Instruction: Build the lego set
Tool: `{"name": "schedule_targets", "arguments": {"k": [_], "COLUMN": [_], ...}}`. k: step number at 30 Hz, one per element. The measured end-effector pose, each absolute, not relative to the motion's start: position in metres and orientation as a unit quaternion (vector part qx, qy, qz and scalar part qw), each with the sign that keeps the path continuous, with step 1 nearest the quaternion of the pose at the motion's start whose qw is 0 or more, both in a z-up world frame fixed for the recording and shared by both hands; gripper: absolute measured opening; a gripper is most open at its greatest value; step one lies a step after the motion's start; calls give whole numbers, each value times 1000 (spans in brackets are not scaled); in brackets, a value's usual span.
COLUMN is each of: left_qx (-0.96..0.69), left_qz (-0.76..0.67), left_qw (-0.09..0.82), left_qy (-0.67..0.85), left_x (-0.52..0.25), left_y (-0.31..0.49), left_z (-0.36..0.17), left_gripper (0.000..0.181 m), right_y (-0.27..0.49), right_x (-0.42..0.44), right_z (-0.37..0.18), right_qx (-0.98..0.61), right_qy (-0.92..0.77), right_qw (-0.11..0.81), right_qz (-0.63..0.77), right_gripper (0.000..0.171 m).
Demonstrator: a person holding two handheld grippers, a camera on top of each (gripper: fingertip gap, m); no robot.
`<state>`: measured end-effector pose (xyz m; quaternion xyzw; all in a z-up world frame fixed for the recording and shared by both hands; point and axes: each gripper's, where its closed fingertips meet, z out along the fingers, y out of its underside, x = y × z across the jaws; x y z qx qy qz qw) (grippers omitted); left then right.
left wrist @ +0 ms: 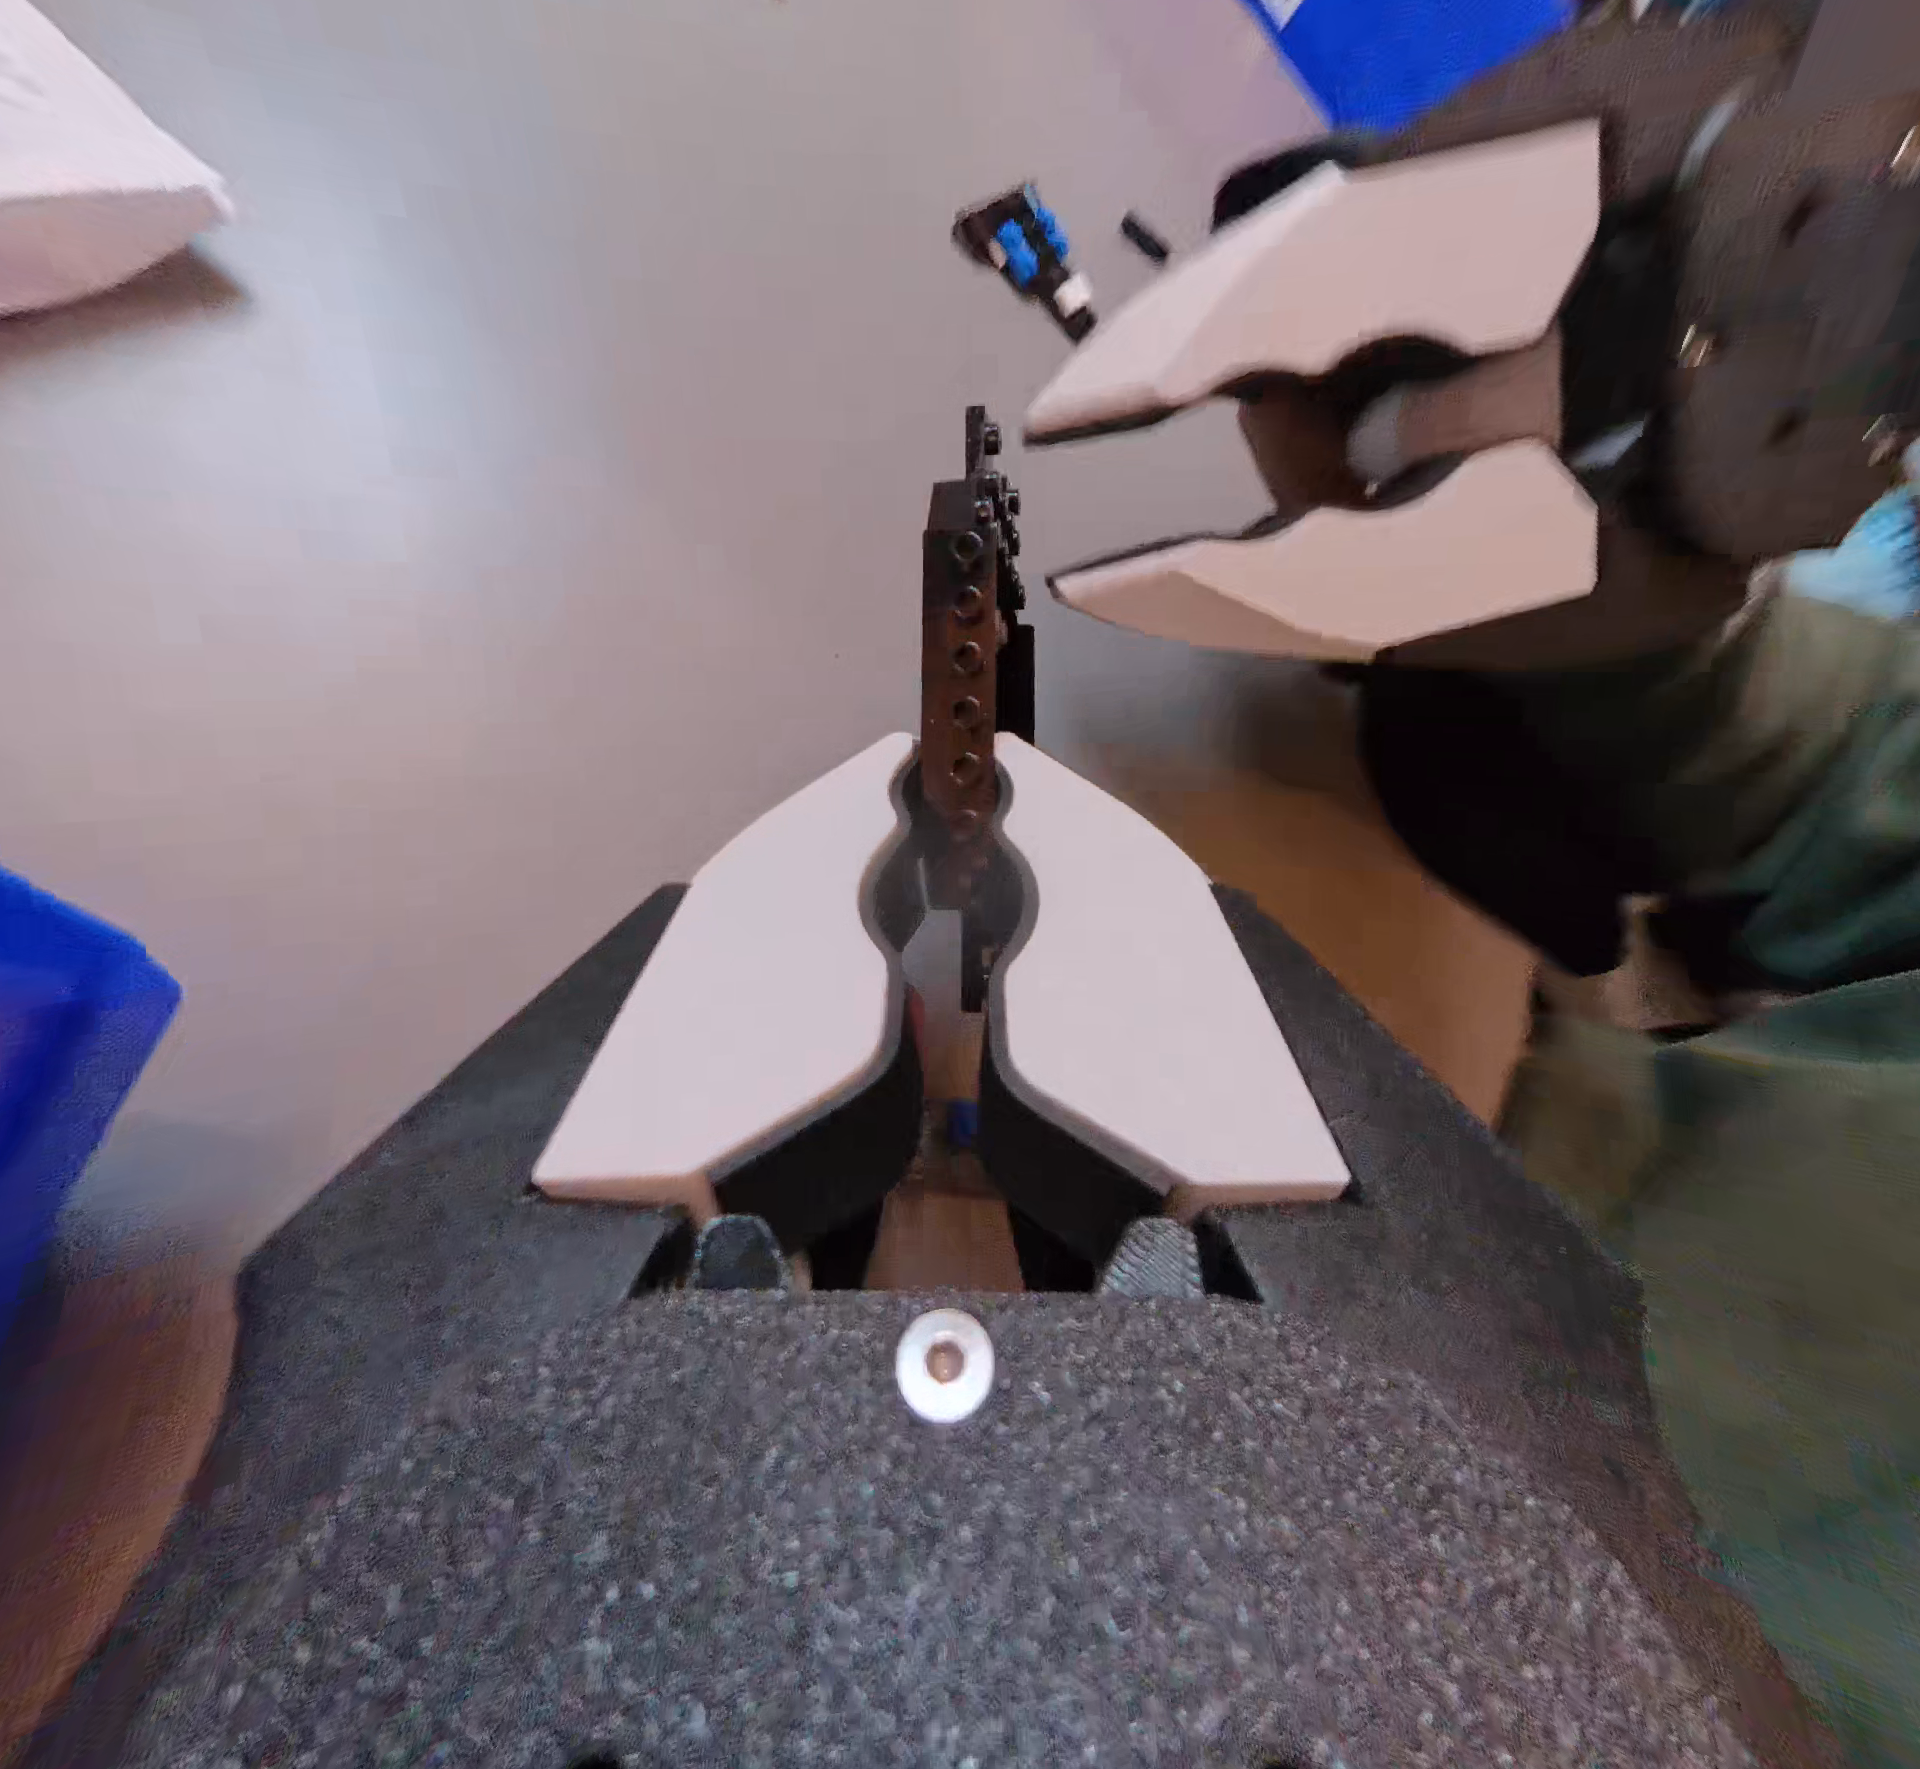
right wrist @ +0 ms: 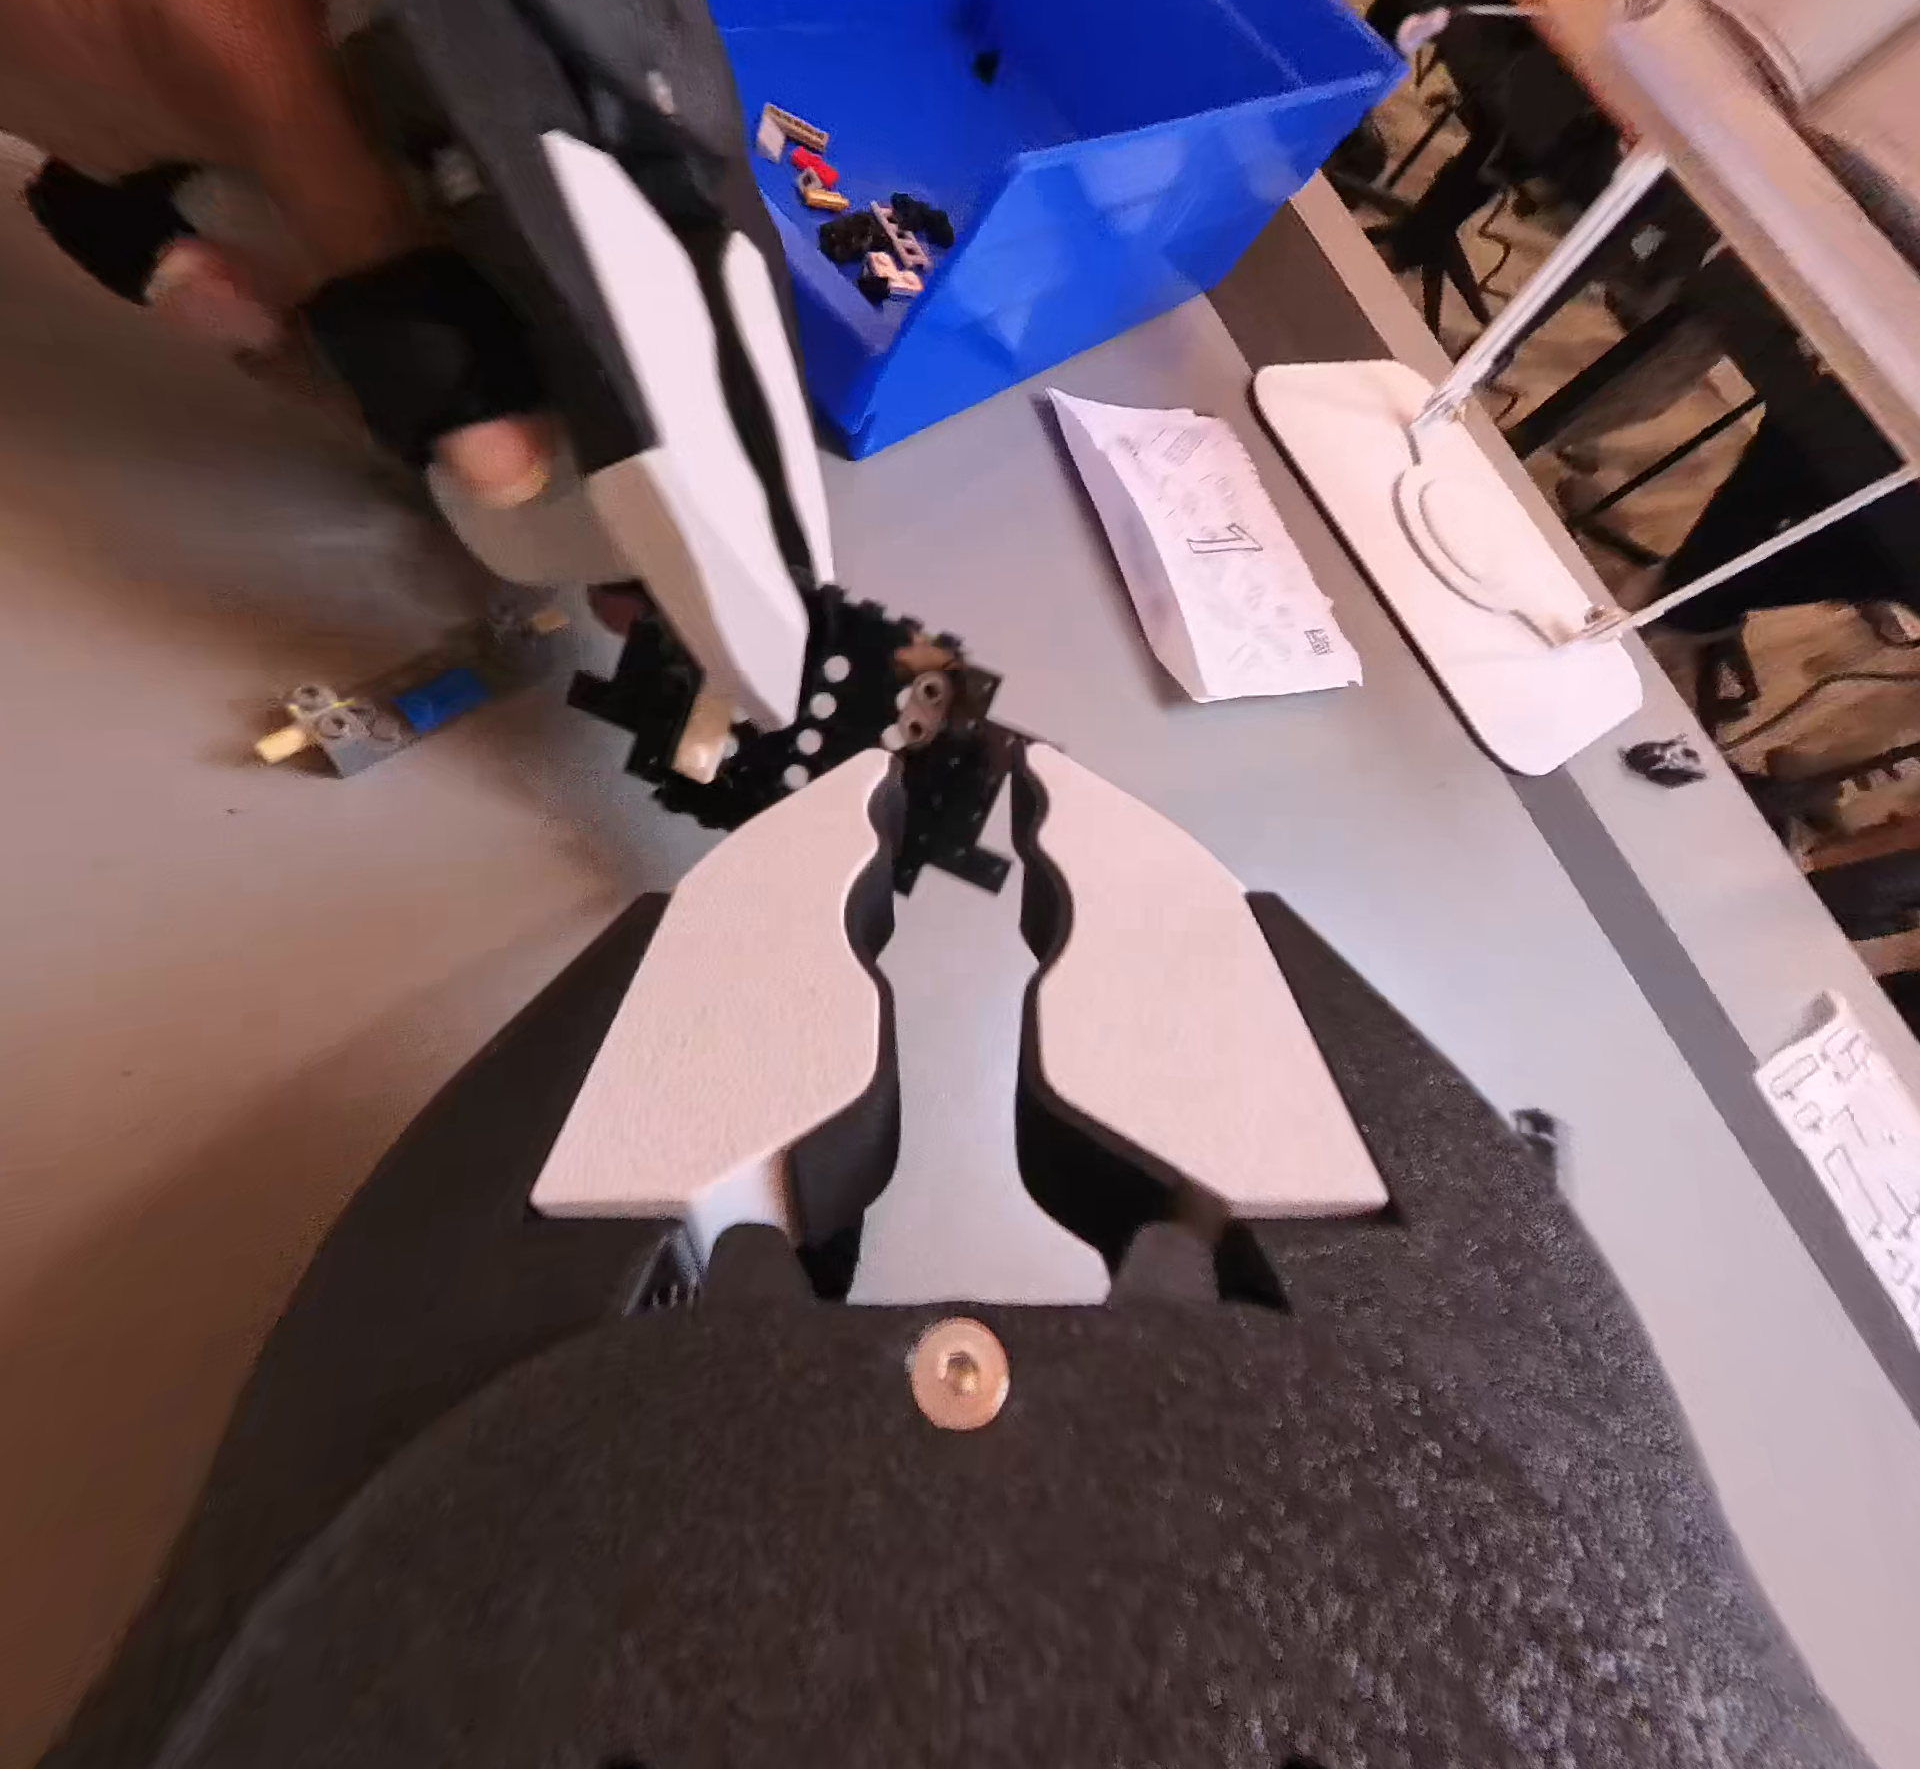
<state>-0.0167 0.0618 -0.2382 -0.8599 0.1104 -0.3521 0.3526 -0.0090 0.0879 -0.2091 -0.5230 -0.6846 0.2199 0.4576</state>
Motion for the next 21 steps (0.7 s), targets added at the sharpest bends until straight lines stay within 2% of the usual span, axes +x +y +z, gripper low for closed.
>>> {"name": "schedule_targets", "arguments": {"k": [11, 17, 21], "left_qx": [-821, -838, -848], "left_qz": [-459, -431, -402], "left_qw": [338, 332, 338], "left_qy": [35, 52, 67], "left_x": [-13, -11, -10], "left_y": [59, 57, 58], "left_z": [-228, -237, -241], "left_gripper": [9, 10, 10], "right_y": [90, 91, 90], "right_x": [-11, -13, -15], "right_z": [-222, -229, -230], "right_qx": [-535, -527, -505], "right_qy": [-683, -690, -693], "right_qw": [466, 475, 504], "right_qz": [173, 145, 101], "right_gripper": [22, 23, 13]}}
